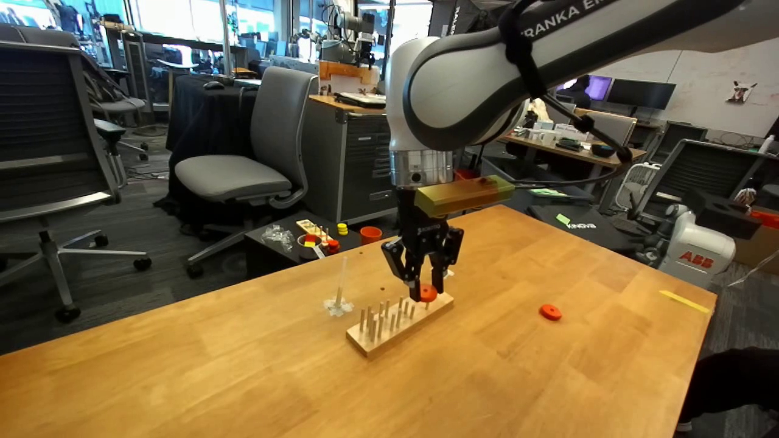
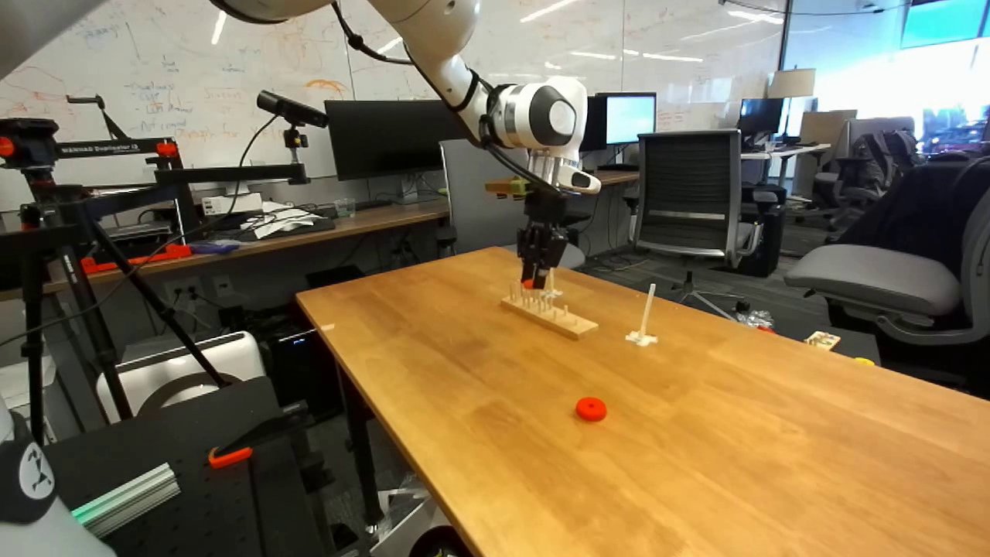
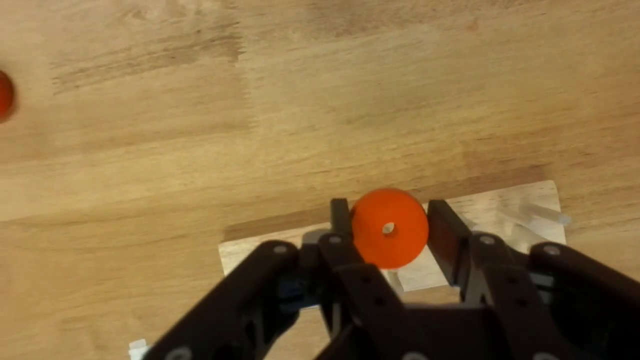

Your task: Put the left orange object on the wooden board

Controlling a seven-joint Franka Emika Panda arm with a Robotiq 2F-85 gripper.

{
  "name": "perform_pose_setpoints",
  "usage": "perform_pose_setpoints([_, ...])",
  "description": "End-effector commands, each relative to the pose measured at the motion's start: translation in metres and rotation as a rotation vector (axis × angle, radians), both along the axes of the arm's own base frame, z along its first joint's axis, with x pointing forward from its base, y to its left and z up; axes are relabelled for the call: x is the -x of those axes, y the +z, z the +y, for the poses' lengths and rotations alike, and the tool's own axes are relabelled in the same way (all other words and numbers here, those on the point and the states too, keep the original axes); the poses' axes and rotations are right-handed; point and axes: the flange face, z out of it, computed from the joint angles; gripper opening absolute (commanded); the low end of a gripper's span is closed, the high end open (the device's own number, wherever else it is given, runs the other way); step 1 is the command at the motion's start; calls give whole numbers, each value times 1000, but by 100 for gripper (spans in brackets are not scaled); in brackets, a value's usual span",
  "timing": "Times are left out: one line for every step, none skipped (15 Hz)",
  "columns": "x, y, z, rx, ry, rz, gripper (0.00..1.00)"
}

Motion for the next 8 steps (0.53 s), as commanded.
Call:
perform_pose_setpoints([2,10,-12,31,-30,-10,17])
perform_pose_setpoints([-3,12,-22,42,-40,-14,17])
perform_pose_setpoints([-6,11,-29,51,-50,-17,17])
perform_pose_setpoints([-9,9,-37,57,-62,-16,17])
perform_pose_setpoints([-10,3,-39,60,-73,-15,17])
perform_pose_setpoints([-8,-5,-38,65,-83,-15,17])
perform_pose_setpoints([-8,-8,-39,63,-88,-8,17])
perform_pose_setpoints([-6,-13,-38,61,-93,-4,17])
